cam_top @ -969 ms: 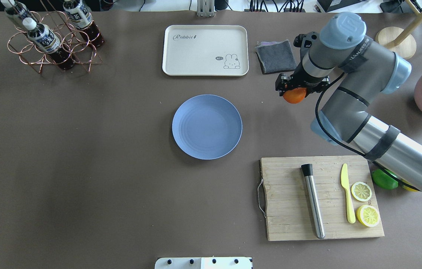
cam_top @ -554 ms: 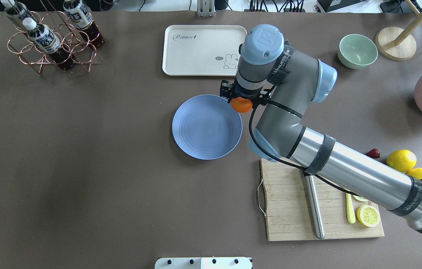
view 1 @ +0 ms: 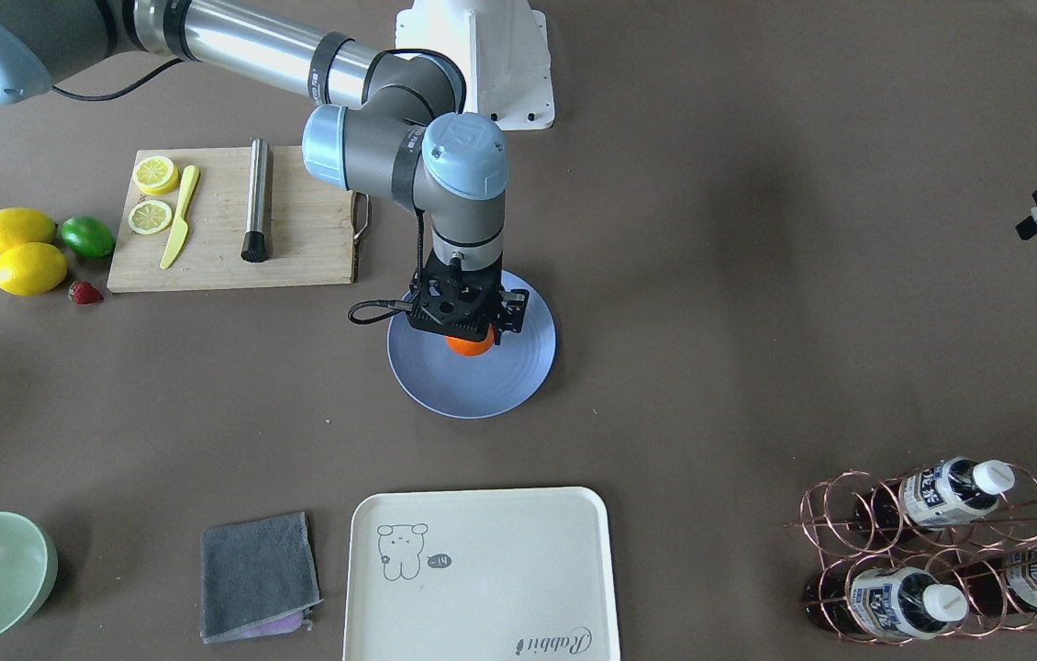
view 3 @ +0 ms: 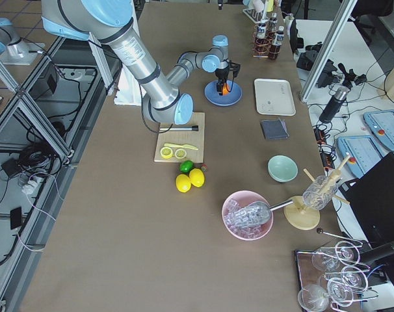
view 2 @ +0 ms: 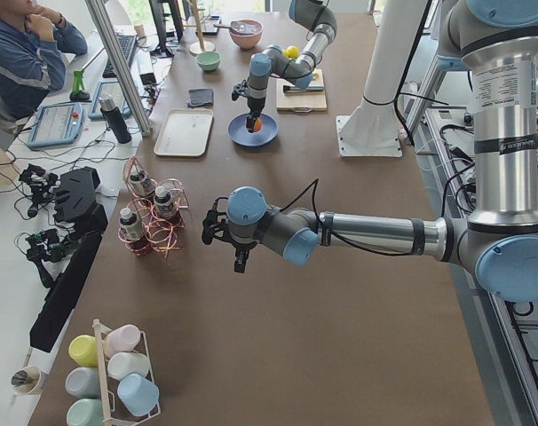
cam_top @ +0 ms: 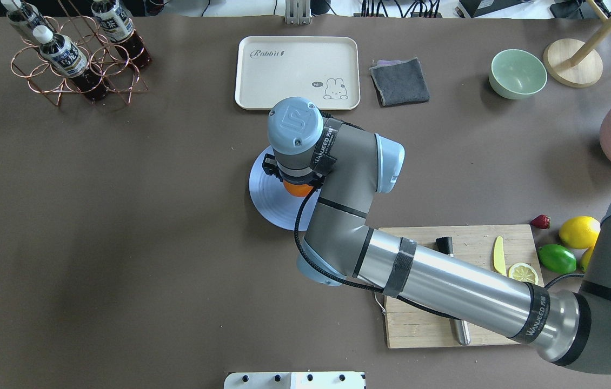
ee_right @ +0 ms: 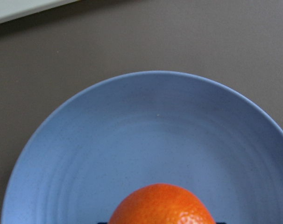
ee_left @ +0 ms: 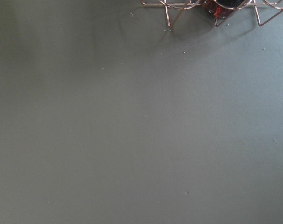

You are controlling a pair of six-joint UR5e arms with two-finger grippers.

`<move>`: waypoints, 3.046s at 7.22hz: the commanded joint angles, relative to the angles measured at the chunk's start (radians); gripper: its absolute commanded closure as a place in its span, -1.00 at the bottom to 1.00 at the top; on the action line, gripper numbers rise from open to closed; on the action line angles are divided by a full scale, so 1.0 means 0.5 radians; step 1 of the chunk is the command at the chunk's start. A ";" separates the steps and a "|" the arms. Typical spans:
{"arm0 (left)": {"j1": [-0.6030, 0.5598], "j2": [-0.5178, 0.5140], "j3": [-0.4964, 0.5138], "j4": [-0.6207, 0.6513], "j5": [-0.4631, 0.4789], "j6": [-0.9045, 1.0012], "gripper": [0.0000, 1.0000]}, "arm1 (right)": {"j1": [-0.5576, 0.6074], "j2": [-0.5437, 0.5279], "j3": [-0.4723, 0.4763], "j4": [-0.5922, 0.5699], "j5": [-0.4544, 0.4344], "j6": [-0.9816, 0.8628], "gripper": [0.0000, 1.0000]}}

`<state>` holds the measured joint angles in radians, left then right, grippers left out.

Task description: Pick orange to plate

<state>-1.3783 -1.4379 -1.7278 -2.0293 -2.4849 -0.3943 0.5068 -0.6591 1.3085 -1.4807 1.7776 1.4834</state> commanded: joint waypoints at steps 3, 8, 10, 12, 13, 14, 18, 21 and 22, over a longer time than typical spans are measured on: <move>-0.001 0.020 -0.002 -0.006 0.000 0.000 -0.97 | 0.023 0.033 0.003 0.004 -0.003 -0.110 -1.00; -0.023 0.148 0.090 0.055 0.003 0.198 -0.97 | 0.568 -0.263 0.517 -0.435 0.485 -0.780 -1.00; -0.252 0.103 0.035 0.671 0.030 0.865 -0.97 | 0.841 -0.591 0.735 -0.453 0.659 -1.237 -1.00; -0.412 -0.017 -0.173 1.319 0.243 1.192 -0.97 | 1.142 -0.905 0.910 -0.548 0.767 -1.728 -1.00; -0.528 -0.090 -0.201 1.480 0.282 1.227 -0.97 | 1.259 -1.100 0.969 -0.579 0.771 -2.052 -1.00; -0.532 -0.109 -0.189 1.484 0.279 1.227 -0.97 | 1.433 -1.309 0.960 -0.564 0.774 -2.378 -1.00; -0.535 -0.109 -0.192 1.481 0.276 1.227 -0.97 | 2.066 -1.862 0.908 -0.561 0.890 -3.261 -1.00; -0.535 -0.106 -0.204 1.478 0.273 1.227 -0.97 | 2.171 -2.010 0.902 -0.558 0.887 -3.246 -1.00; -0.535 -0.106 -0.208 1.478 0.270 1.227 -0.97 | 2.171 -2.011 0.902 -0.561 0.887 -3.243 -1.00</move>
<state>-1.6459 -1.4907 -1.8296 -1.2895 -2.3488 0.2194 1.5873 -1.6563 1.7605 -1.7598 2.2213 -0.1386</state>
